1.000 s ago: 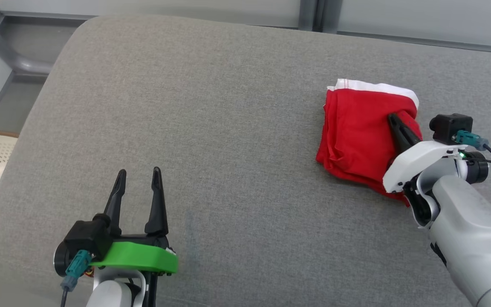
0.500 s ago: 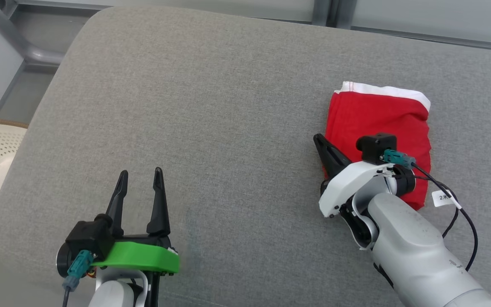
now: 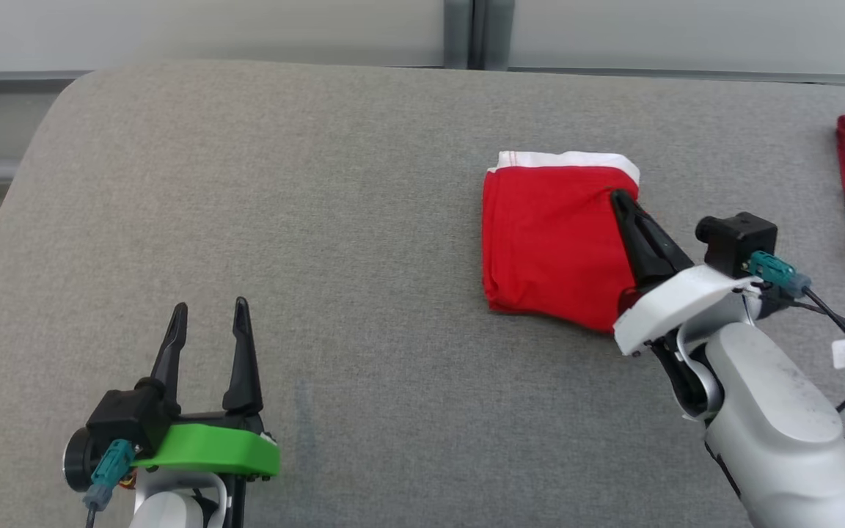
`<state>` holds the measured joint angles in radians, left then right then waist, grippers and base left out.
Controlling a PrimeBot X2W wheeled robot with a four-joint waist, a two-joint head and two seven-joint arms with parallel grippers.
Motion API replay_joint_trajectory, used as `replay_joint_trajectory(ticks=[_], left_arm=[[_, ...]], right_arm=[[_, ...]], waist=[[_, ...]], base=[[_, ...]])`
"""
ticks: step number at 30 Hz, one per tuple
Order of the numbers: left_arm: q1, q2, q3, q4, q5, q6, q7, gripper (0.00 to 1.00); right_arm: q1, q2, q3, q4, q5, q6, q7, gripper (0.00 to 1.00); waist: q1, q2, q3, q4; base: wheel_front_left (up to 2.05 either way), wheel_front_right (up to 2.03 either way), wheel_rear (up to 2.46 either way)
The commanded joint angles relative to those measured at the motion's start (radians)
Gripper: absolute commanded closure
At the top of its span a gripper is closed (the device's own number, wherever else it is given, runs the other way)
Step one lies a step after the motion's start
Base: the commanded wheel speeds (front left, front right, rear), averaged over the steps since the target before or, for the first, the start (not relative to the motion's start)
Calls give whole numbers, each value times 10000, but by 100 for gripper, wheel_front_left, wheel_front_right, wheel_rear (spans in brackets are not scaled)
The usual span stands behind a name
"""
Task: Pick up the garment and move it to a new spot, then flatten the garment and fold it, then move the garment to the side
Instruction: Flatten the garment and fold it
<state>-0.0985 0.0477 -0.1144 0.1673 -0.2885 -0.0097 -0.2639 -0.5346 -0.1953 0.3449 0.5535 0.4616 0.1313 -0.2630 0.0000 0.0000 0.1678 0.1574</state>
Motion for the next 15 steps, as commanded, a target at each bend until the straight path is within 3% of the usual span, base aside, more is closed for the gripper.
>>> replay_joint_trajectory(ticks=[1, 4, 5, 6, 7, 8, 15], left_arm=[[165, 60, 140, 15, 179, -40, 1, 0], [290, 59, 426, 38, 260, -46, 1, 0], [346, 60, 549, 20, 320, -50, 1, 0], [413, 59, 675, 3, 355, -51, 1, 0], [465, 60, 759, -15, 377, -63, -1, 0], [537, 60, 869, -25, 423, -79, 1, 0], [981, 59, 1460, -63, 772, -175, -1, 0]], right_arm=[[336, -123, -171, -232, -183, -14, -21, 100], [876, -247, -548, -733, -386, -14, -21, 100], [1099, -271, -672, -933, -482, -14, -21, 83], [1328, -273, -758, -1120, -583, -14, -22, 51], [1523, -281, -841, -1263, -670, -14, -22, 29], [1757, -287, -999, -1434, -740, -14, -22, 0], [3119, -132, -1588, -2365, -930, -14, -22, 0]], waist=[[0, 0, -401, -561], [0, 0, -569, -874], [0, 0, -636, -991], [0, 0, -699, -1114], [0, 0, -744, -1201], [0, 0, -814, -1304], [0, 0, -1179, -1828]], base=[[0, 0, 0], [0, 0, 0], [0, 0, 0], [0, 0, 0], [0, 0, 0], [0, 0, 0], [0, 0, 0]])
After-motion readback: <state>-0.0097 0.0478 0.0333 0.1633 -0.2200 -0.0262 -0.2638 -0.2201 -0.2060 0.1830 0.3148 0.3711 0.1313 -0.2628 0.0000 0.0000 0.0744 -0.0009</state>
